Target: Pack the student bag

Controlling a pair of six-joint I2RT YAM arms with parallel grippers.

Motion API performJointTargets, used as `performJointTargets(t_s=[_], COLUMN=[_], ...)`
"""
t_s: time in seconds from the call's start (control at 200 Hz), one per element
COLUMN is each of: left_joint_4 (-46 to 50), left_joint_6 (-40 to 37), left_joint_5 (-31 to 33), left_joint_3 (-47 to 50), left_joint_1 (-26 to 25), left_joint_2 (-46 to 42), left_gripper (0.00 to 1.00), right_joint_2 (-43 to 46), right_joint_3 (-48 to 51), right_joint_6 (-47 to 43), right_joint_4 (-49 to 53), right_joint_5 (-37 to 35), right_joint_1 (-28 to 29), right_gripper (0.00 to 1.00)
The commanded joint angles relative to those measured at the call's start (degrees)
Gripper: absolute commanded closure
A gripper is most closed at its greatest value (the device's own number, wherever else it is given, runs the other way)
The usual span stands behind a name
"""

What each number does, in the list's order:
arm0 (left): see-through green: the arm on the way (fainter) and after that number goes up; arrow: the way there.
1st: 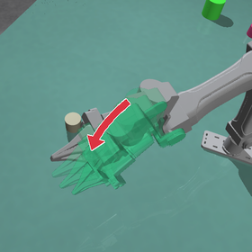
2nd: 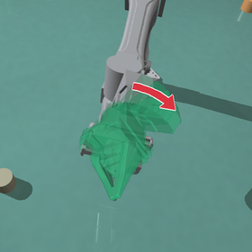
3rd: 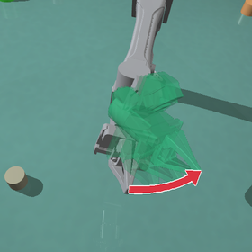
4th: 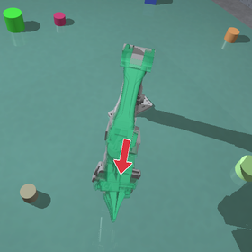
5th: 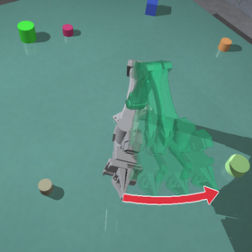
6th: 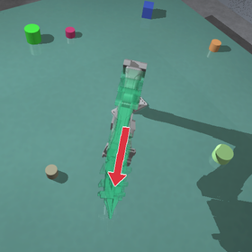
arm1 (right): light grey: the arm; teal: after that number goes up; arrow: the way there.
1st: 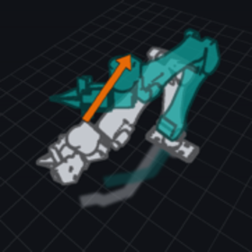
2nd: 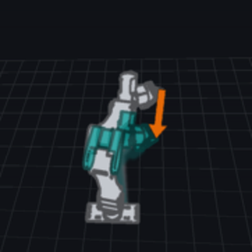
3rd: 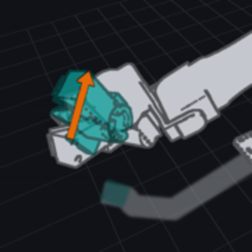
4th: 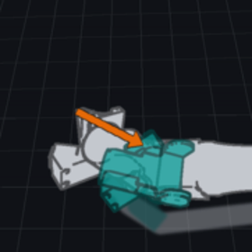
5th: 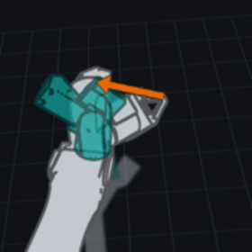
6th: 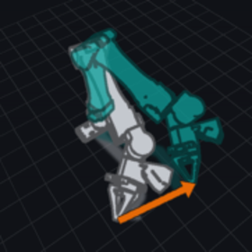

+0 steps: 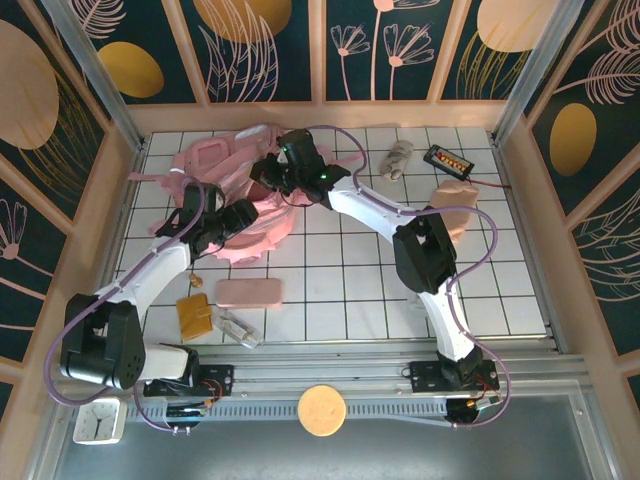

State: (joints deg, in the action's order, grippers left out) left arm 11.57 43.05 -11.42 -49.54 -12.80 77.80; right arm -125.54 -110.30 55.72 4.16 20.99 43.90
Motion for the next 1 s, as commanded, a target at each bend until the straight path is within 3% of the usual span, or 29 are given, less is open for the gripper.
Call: performJointTargets(t_s=[0.0, 0.135, 0.31, 0.505, 0.996], left_joint_4=[3.77, 6.0, 13.46, 20.14, 21.04], left_joint_6=[-4.11, -6.12, -9.63, -13.8, -15.26], left_joint_5=[0.62, 1.9, 2.59, 1.78, -0.04], left_joint_3=[-5.23, -9.05, -15.06, -20.55, -23.27], left_joint_1=[0.19, 0.15, 0.15, 0.19, 0.05], left_joint_2=[1.91, 3.96, 4.17, 6.45, 11.85], left_gripper=[0.32, 0.38, 0.3, 0.33, 0.55], right_joint_2=[3.28, 3.51, 5.04, 5.43, 3.7], right_joint_3=[-5.23, -4.92, -0.95, 0.31, -2.84], right_joint_6=[0.43, 0.67, 2.71, 4.62, 5.79], right_joint_4=[-9.11, -9.32, -11.39, -13.89, -13.27], right_joint_5=[4.83, 5.46, 6.68, 7.83, 8.19], right_joint_1=[2.66, 2.79, 1.39, 0.45, 0.57], right_gripper=[1.0, 1.0, 1.0, 1.0, 1.0])
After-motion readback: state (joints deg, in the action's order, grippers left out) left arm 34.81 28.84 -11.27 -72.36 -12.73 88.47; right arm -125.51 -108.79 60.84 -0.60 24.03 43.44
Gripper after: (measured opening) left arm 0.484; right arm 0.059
